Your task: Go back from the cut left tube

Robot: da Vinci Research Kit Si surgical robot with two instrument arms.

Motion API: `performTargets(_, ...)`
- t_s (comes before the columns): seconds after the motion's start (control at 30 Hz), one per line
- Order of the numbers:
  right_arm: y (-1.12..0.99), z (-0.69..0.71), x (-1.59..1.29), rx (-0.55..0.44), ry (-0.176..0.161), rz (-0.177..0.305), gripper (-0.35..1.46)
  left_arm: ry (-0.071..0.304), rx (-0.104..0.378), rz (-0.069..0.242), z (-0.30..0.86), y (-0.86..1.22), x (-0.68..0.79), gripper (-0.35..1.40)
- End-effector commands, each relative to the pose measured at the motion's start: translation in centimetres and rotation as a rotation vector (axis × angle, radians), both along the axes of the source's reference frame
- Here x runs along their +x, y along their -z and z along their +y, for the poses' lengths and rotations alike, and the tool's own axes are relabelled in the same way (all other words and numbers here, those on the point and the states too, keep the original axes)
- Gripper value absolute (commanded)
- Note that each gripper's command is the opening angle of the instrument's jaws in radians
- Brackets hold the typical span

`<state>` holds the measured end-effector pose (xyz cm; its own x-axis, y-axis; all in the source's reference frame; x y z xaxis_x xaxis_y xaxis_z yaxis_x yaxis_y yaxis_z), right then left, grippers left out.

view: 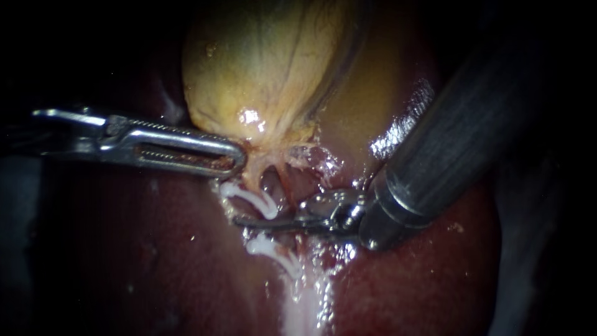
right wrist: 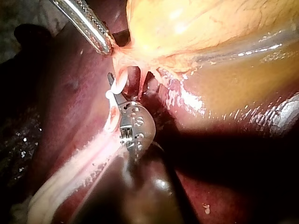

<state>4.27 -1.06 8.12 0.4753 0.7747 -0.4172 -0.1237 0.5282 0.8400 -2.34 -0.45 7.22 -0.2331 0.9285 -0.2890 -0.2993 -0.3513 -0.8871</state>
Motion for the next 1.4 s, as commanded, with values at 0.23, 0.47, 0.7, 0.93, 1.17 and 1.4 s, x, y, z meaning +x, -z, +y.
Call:
performTargets(0.23,-0.02,-0.03,0.03,-0.030,-0.010,-0.007,0.41,0.000,0.000,0.000,0.00,-0.01,0.00,-0.35)
performTargets(0.47,-0.02,-0.03,0.10,-0.045,-0.046,0.014,1.31,-0.001,0.000,0.000,0.01,-0.02,0.00,-0.35)
performTargets(0.7,0.01,-0.05,0.07,-0.075,-0.031,0.026,1.36,-0.001,0.000,0.000,0.01,-0.03,0.00,-0.35)
performTargets(0.93,0.18,-0.11,-0.07,-0.199,0.038,0.082,1.43,-0.002,0.000,-0.001,0.02,-0.05,0.02,-0.35)
performTargets(1.17,0.38,-0.08,-0.46,-0.292,0.096,0.132,1.43,-0.003,0.000,-0.002,0.04,-0.09,0.04,-0.35)
performTargets(1.4,0.68,0.14,-0.91,-0.390,0.101,0.126,1.43,-0.004,0.000,-0.003,0.06,-0.11,0.05,-0.35)
